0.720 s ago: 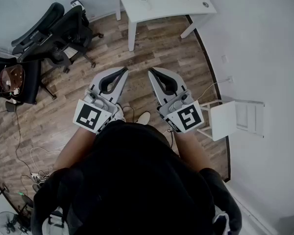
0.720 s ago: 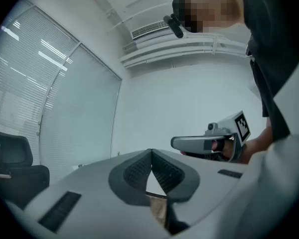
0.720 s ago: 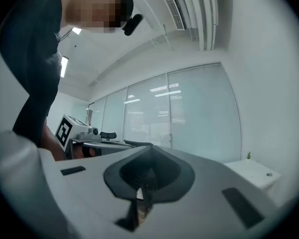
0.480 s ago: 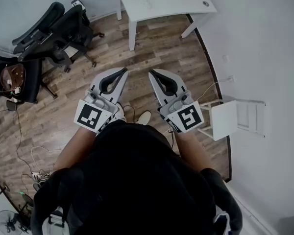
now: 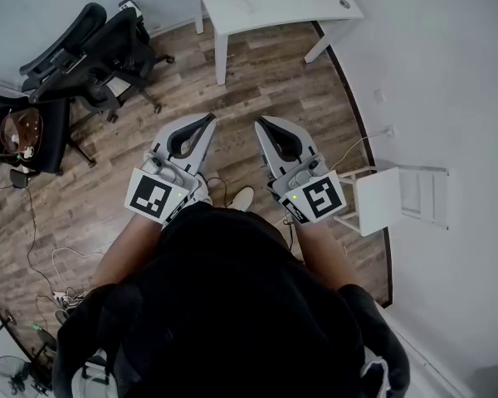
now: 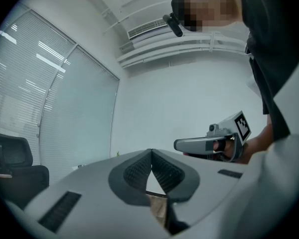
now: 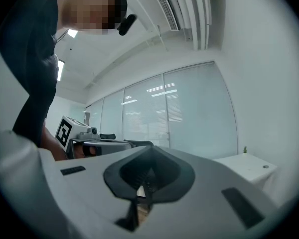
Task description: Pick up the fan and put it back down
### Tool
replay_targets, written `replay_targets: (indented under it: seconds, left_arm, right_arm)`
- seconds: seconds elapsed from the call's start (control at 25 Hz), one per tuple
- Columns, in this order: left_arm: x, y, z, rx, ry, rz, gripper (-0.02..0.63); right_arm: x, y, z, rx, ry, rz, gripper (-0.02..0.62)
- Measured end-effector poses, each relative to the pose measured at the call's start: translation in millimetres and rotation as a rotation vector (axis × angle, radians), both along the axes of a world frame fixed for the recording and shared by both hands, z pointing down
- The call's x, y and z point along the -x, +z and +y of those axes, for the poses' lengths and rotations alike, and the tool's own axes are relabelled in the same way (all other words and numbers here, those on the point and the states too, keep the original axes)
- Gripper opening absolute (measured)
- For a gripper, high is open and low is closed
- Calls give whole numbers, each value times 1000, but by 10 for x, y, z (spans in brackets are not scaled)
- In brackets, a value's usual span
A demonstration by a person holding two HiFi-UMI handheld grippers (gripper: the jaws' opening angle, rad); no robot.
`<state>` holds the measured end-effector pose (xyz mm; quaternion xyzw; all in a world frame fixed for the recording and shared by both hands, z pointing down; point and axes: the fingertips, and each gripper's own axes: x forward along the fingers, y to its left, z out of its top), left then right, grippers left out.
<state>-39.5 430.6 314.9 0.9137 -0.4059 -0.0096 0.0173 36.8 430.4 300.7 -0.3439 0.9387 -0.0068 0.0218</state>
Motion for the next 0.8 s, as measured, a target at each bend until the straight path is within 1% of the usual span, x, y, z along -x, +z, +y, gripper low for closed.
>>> replay_targets:
  seconds: [0.32, 0.44, 0.52, 0.64, 0.8]
  left_arm:
    - [-33, 15, 73, -3, 6, -2, 12]
    - [-35, 3, 83, -6, 7, 5, 25]
    - [-12, 10, 72, -2, -1, 10, 42]
    - [23, 22, 60, 0, -16, 13, 68]
    - [82, 51, 37, 5, -30, 1, 134]
  right_arm:
    - [-65, 2, 49, -5, 5, -1, 5]
    - [-86, 1, 59, -6, 6, 0, 5]
    - [-90, 5, 52, -5, 4, 1, 16]
    - [-103, 16, 43, -2, 0, 2, 52]
    - [-101, 16, 17, -2, -1, 5, 98]
